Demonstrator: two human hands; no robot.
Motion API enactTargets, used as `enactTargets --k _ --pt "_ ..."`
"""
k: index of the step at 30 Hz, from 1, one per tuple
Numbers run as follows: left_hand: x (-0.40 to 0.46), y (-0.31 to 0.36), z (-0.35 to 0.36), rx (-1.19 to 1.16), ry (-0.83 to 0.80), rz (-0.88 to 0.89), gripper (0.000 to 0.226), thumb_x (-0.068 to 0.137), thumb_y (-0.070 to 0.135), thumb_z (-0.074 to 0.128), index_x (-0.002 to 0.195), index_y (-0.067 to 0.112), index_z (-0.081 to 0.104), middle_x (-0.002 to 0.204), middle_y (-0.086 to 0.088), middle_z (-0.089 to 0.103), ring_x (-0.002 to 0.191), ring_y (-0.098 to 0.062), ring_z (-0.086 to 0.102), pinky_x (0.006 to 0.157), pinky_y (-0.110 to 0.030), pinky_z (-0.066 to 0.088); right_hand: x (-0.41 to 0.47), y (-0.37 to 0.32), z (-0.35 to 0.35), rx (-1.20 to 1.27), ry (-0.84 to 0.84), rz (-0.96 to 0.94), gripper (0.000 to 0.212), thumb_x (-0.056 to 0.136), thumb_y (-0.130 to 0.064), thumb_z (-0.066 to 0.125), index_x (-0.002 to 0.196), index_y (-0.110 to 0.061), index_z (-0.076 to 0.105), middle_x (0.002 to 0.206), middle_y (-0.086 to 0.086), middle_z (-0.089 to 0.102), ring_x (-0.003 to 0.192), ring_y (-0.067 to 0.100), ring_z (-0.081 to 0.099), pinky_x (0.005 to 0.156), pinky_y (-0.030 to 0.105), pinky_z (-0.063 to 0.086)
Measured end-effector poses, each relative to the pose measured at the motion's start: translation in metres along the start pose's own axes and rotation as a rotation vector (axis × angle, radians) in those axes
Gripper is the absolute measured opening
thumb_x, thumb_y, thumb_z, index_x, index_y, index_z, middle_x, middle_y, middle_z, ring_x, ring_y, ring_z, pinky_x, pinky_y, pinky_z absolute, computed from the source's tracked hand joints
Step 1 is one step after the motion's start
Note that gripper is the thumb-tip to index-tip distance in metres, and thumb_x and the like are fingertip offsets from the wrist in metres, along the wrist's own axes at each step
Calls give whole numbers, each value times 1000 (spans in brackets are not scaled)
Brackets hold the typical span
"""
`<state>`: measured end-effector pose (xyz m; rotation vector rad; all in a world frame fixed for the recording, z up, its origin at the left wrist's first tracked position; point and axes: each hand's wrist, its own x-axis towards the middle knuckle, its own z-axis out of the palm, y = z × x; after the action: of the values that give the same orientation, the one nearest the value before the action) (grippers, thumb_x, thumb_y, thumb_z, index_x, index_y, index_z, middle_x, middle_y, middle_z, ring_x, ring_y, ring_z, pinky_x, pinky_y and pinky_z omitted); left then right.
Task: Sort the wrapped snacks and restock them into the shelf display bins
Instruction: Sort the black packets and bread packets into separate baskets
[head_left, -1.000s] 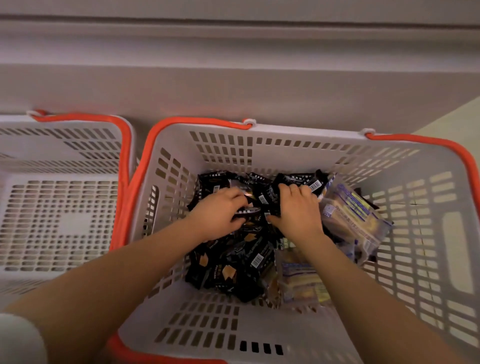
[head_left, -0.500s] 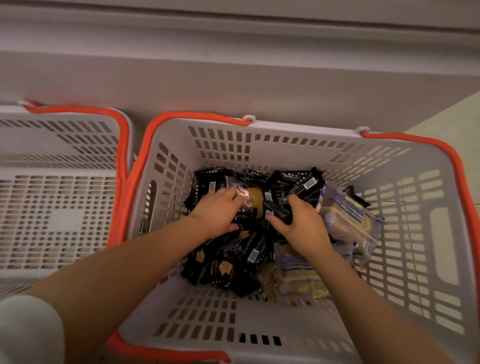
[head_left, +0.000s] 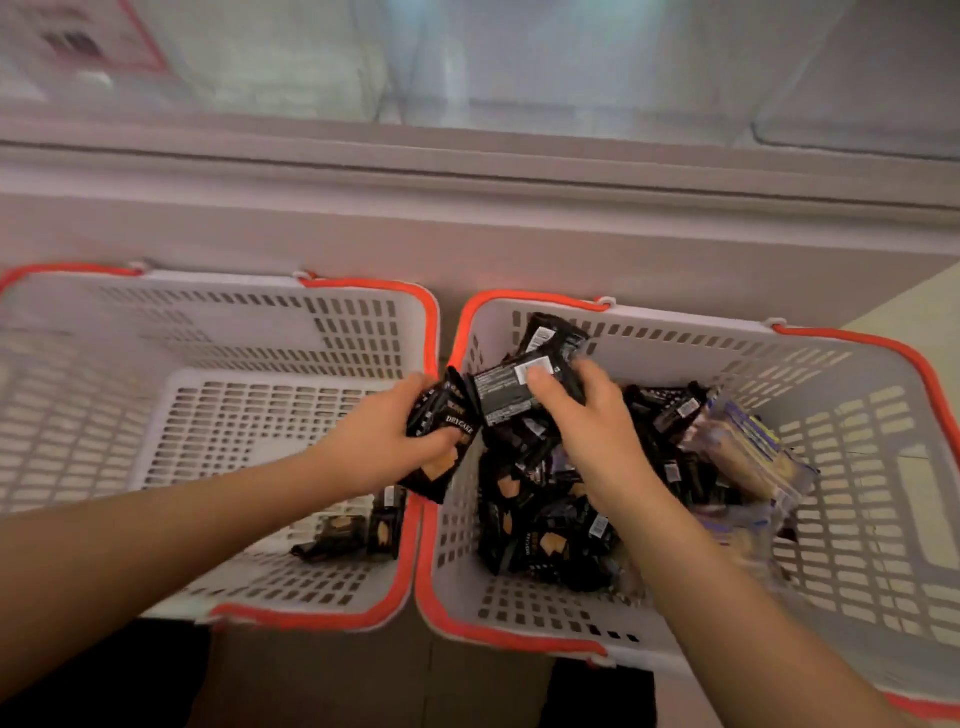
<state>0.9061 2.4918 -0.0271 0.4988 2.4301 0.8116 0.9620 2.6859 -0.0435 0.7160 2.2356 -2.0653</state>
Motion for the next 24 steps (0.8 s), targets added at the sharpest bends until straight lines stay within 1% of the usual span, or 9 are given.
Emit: enactTargets --k 2,4,6,9,14,17,19,22,24 --pt "-11 -22 -15 25 -22 -137 33 84 38 62 109 22 48 89 6 58 81 -13 56 65 -25 39 0 -17 31 -153 -84 -119 22 83 -41 62 100 -27 59 95 -15 64 87 0 60 75 19 46" --pt "-22 -45 -24 -26 -1 -247 34 84 38 62 109 20 49 92 1 62 83 -18 59 65 -28 41 2 -29 66 -330 -196 -194 16 84 -40 62 88 -27 54 81 -15 58 70 -3 56 57 10 39" --pt "-33 -70 -28 -105 9 -365 33 84 37 63 107 19 50 91 -1 64 79 -16 60 60 -27 42 2 -32 103 -545 -290 -266 23 84 -42 61 80 -28 43 72 -12 51 62 2 50 50 18 36" --pt "-45 -104 -25 -127 -42 -506 33 84 36 63 104 13 51 86 -4 61 73 -15 57 54 -25 40 0 -25 146 -784 -387 -302 24 85 -39 59 87 -21 44 74 -5 50 68 16 53 49 26 35" --pt "-45 -133 -13 -82 -129 -541 39 84 34 64 107 13 42 81 2 52 72 -13 52 51 -21 37 -3 -3 160 -1174 -459 -191 25 90 -35 56 93 -13 45 76 1 50 76 25 54 50 30 36" --pt "-36 -131 1 -23 -214 -431 43 84 32 63 116 13 41 96 -3 56 85 -19 55 61 -25 41 -8 6 148 -1196 -433 -335 30 93 -28 50 114 -7 51 106 8 59 103 27 54 75 32 46" --pt "-30 -125 10 10 -278 -359 48 86 32 60 124 11 40 111 -8 58 94 -22 56 71 -26 42 -12 8 134 -1073 -388 -456 31 95 -21 45 123 -9 52 122 6 56 117 23 48 98 29 37" --pt "-26 -103 16 -48 -207 -208 41 90 25 55 127 12 45 106 -2 58 88 -15 55 65 -9 37 -19 17 101 -946 -196 -644 26 90 -6 47 112 -6 61 120 7 58 116 21 46 101 24 30" --pt "-23 -81 16 -72 -90 -56 32 91 19 51 122 13 53 97 4 57 80 -10 53 65 -11 36 -19 33 74 -853 -46 -582 24 88 -2 48 109 -5 61 117 7 56 113 19 44 100 22 29"
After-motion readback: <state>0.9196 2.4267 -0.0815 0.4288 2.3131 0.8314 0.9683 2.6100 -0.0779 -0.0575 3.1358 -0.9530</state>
